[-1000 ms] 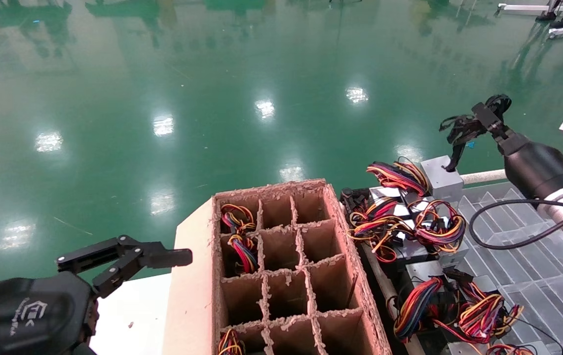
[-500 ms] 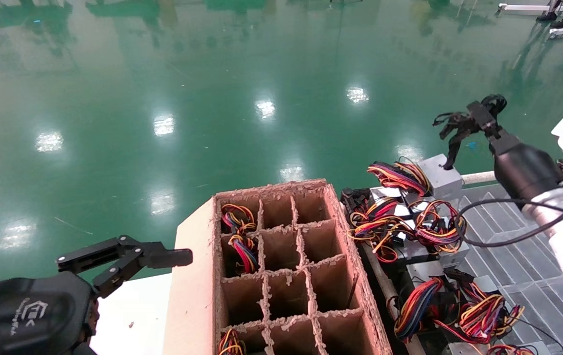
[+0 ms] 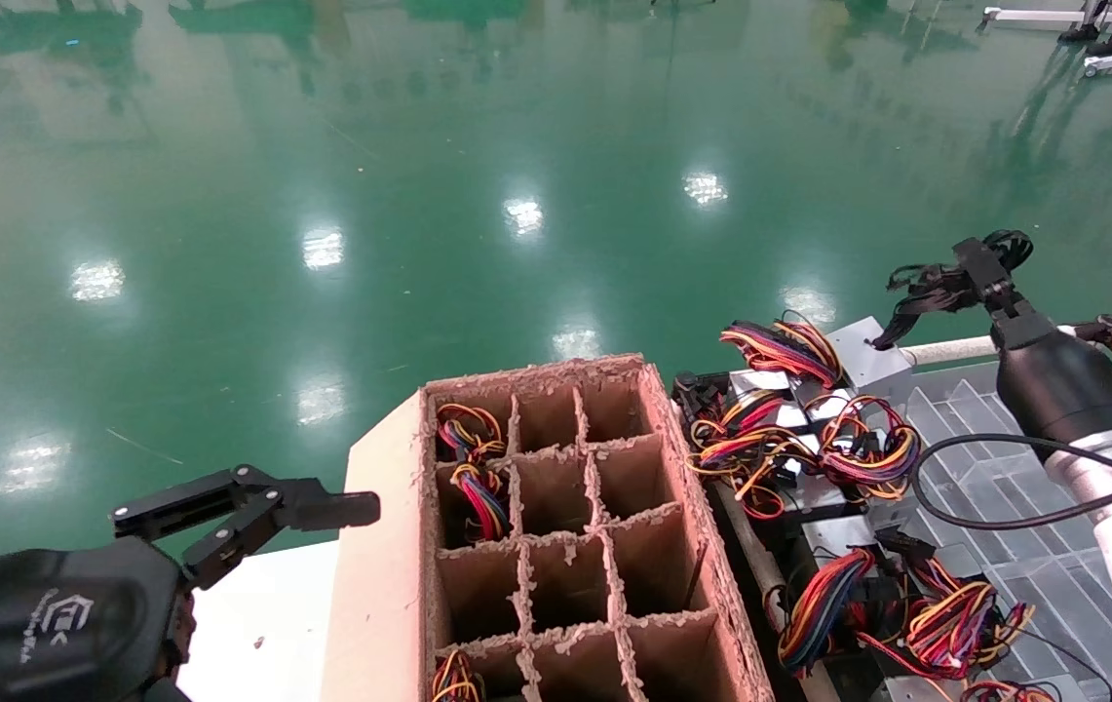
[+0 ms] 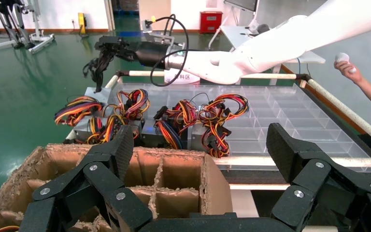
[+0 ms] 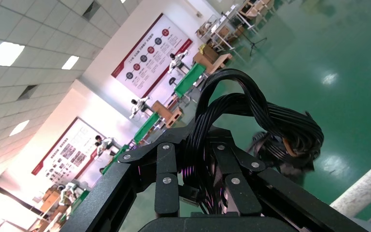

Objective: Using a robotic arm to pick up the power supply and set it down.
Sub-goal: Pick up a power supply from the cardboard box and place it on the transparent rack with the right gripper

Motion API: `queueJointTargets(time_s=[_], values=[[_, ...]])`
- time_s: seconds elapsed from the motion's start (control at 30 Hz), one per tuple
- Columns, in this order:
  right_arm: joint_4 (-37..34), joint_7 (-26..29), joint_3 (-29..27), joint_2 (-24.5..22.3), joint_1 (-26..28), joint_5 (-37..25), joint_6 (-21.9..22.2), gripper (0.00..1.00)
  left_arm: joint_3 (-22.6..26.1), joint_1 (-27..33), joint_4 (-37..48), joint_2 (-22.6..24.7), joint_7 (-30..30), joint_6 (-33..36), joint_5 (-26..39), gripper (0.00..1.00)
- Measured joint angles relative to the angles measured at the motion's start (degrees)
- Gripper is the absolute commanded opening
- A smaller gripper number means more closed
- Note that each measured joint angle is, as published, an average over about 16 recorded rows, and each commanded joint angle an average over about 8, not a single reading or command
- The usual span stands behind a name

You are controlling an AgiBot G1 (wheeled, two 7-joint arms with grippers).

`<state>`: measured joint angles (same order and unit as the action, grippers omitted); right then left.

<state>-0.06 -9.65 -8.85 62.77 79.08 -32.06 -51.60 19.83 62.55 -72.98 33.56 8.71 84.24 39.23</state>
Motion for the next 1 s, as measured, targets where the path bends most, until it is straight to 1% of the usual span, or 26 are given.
queueJointTargets(time_s=[0.13, 0.23, 0.7, 0.87, 1.0], values=[[0.67, -2.87, -0.14, 0.20, 0.04, 0.16, 0.77, 0.00, 0.00, 0.00, 0.00, 0.00, 0.00, 0.00, 0.00, 1.00], [1.35, -6.07, -0.05, 0.37, 0.44, -0.02, 1.71, 0.00, 0.01, 0.00, 0.00, 0.00, 0.00, 0.00, 0.00, 1.00], [4.33, -26.33, 0.91, 1.71, 4.44, -2.14, 7.65, 0.00, 0.02, 0.01, 0.00, -0.01, -0.01, -0.01, -0.01, 1.00], [4.89, -32.27, 1.12, 2.28, 5.79, -2.74, 8.28, 0.00, 0.03, 0.01, 0.00, -0.01, -0.01, -0.01, -0.02, 1.00], [5.31, -36.60, 1.13, 2.63, 6.48, -2.98, 7.60, 0.00, 0.03, 0.01, 0.00, -0.01, -0.02, -0.01, -0.02, 1.00]])
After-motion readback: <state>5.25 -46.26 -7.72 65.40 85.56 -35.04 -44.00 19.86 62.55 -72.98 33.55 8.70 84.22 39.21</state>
